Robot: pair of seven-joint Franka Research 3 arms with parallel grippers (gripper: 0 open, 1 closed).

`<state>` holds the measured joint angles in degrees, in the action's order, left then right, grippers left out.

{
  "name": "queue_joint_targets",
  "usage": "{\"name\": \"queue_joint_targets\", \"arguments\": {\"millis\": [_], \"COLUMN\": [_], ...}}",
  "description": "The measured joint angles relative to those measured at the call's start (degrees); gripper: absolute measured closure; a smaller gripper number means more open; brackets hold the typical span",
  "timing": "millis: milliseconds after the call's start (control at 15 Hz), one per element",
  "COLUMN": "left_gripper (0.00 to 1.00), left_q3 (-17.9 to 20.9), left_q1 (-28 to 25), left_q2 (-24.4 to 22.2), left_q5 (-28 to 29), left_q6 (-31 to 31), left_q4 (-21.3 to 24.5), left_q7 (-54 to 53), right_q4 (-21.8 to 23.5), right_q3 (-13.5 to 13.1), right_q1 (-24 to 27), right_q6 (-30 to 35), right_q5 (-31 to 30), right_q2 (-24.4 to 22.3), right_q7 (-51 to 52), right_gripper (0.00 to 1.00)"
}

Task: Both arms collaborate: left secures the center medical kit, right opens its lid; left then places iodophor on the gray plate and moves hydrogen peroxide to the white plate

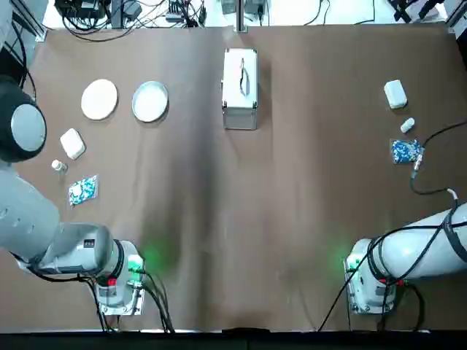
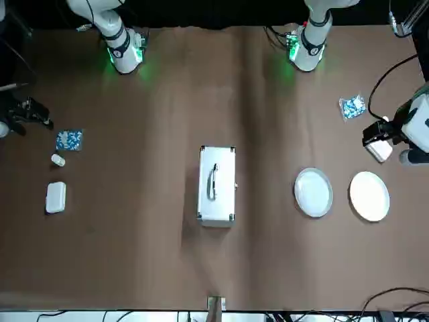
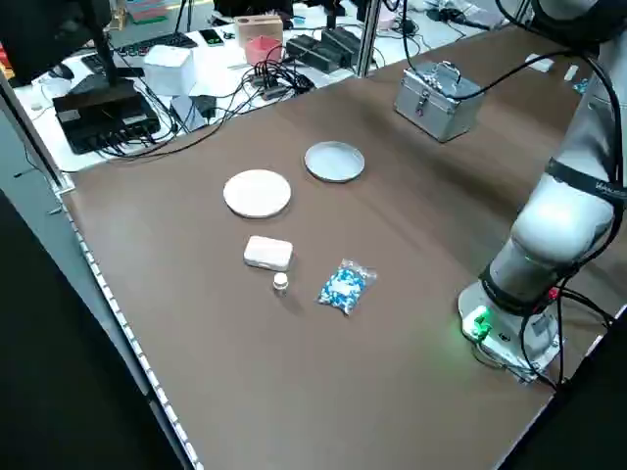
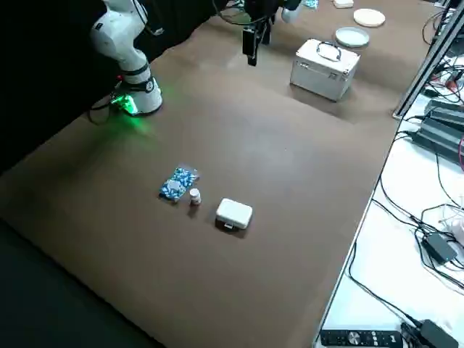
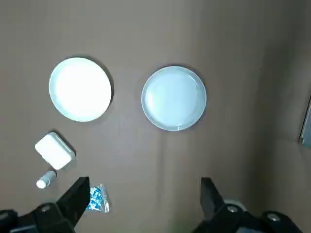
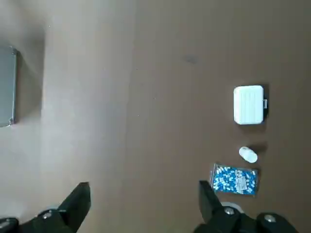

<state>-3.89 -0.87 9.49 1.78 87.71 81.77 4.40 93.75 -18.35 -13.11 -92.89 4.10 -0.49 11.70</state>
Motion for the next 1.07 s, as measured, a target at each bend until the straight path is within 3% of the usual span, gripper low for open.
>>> {"name": "queue_joint_targets", "arguments": {"millis": [467, 1067], "left_gripper": [0.00, 0.00], "left_q3": [0.00, -0.24], "left_q1": [0.00, 0.25], "left_q2": [0.00, 0.34], "left_q5": [0.00, 0.00], "left_q6": [0.00, 0.00], "left_q4": [0.00, 0.96], "left_q7": [-0.11, 0.66], "right_q4": [-2.16, -2.70], "right_q3": [0.31, 0.42], "right_q1": [-0.13, -0.42], "right_q6": [-1.02, -3.26], "right_q5": [-0.04, -0.05], "right_q2": [-0.72, -0.52], "right_q7": [-9.88, -11.03], "right_gripper": [0.02, 0.02]}}
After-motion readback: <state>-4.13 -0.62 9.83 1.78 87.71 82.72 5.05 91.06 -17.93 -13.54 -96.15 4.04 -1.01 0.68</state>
